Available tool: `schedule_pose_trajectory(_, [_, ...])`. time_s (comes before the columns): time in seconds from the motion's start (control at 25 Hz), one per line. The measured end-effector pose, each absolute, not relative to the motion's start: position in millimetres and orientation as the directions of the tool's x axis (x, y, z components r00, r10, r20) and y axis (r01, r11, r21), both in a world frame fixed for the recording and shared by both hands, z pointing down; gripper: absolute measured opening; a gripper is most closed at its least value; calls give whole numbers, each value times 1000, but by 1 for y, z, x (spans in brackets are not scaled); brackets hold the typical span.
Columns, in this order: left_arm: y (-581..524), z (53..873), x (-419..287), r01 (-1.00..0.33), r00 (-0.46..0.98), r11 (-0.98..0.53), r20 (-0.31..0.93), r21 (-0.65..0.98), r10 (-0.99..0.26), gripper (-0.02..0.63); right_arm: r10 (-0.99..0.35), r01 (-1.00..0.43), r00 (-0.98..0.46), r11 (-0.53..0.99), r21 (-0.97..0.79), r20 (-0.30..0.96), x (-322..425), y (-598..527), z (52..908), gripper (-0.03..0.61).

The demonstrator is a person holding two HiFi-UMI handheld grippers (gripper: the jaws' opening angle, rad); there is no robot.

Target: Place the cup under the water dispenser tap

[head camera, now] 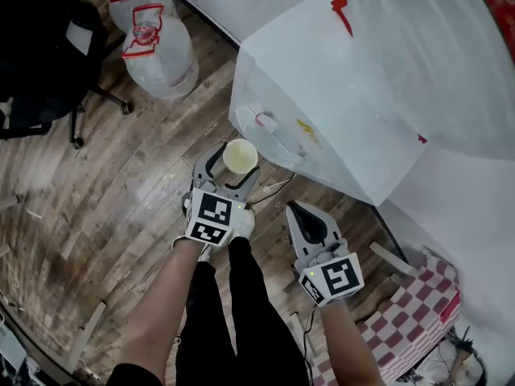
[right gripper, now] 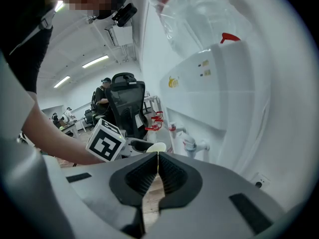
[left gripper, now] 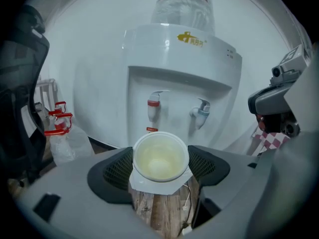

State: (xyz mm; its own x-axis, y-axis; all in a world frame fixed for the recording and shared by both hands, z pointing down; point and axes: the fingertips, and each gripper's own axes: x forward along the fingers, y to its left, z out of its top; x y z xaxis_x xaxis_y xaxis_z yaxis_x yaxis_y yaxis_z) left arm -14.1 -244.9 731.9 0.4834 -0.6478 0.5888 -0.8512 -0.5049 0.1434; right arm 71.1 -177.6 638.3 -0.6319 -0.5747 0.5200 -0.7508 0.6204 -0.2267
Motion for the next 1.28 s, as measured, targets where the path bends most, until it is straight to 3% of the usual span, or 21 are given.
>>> schedule_pose_trajectory(1.28, [-317, 826, 14, -839, 477, -537, 596, 89, -646, 359, -497, -740, -629, 619, -263, 598, 71, -184, 736, 23])
